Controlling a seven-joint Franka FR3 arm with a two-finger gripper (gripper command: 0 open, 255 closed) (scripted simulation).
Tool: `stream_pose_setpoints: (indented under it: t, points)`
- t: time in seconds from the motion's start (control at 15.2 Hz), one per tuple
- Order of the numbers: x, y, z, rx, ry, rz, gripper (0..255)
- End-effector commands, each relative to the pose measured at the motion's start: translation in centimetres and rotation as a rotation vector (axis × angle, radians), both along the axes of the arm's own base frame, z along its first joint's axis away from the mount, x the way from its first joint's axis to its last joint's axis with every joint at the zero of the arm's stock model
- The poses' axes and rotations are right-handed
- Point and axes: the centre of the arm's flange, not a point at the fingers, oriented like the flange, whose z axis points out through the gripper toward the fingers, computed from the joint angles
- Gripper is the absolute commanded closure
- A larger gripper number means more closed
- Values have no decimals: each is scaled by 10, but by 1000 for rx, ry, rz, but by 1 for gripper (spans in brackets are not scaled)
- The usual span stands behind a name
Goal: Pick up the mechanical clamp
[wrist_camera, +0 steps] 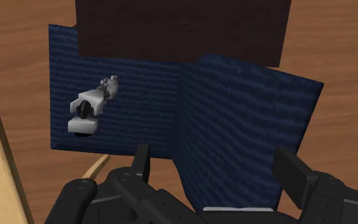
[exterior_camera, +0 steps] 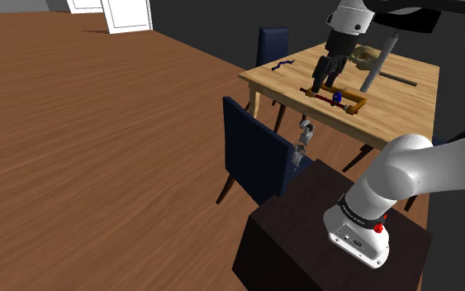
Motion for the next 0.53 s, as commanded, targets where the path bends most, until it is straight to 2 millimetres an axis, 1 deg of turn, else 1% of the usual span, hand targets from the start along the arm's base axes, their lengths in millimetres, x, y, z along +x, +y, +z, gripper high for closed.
stream_pose_setpoints:
  t: [0.0,0.46]
  points:
    - [0,0,0,0,0,0,0]
    - [25,-52,-70,-13,0,-35,0]
